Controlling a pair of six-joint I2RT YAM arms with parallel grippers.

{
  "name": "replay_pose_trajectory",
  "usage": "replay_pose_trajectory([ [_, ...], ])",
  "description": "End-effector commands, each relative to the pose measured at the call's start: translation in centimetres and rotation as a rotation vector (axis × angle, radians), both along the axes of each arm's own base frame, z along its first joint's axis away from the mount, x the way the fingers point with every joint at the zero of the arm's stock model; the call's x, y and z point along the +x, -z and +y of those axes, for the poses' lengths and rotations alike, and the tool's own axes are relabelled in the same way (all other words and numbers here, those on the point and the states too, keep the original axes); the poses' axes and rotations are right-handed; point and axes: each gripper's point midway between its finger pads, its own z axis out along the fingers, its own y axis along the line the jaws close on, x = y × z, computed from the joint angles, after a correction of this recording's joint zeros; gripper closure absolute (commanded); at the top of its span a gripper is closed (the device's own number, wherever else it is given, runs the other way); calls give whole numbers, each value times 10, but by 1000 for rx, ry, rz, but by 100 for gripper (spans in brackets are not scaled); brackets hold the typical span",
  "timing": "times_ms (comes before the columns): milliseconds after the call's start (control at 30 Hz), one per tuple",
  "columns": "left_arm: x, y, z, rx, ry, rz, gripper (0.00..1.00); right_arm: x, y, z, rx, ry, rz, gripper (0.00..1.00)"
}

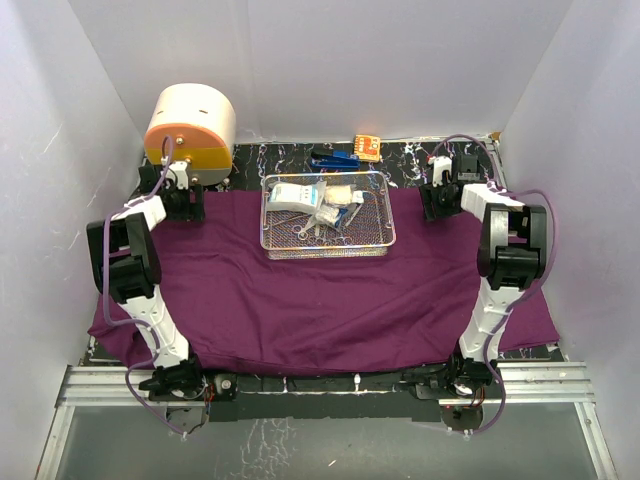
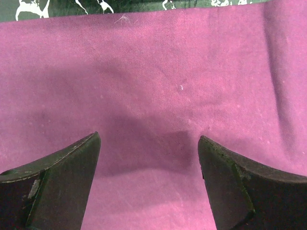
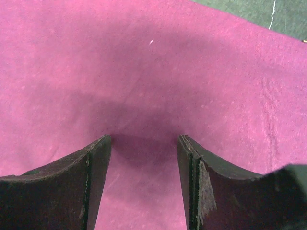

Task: Open and lay out the surgical kit
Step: Smooth out the surgical kit at the center of the board.

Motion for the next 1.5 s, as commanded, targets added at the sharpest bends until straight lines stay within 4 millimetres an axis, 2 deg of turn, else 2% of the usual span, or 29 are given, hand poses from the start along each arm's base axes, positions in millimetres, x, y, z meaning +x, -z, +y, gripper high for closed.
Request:
replay_pose_trajectory([
  [0,13,5,2,20,2,-26,18,30,-5,-11,-42,19,-71,44],
  [167,3,29,16,99,-15,21,19,19,20,-19,-92,16,-16,46],
  [333,-9,45,32,186,-41,70,19,1,47,-24,-121,25,46,48],
  [500,-16,62,39,221,-61,106,19,-11,71,-32,-157,50,100,52],
  [800,-9,75,49,251,-85,127,19,-6,84,-41,-189,84,137,58],
  [967,0,74,51,256,-88,116,21,-10,93,-44,-197,99,165,60],
  [1167,12,75,54,258,-82,121,30,-24,86,-33,-135,115,187,61],
  [1300,17,73,54,251,-84,117,32,-34,77,-20,-103,99,196,60],
  [1400,20,60,49,223,-92,79,29,-35,62,-13,-81,84,167,58],
  [1467,23,43,43,192,-89,49,28,-30,49,-7,-54,74,147,57],
])
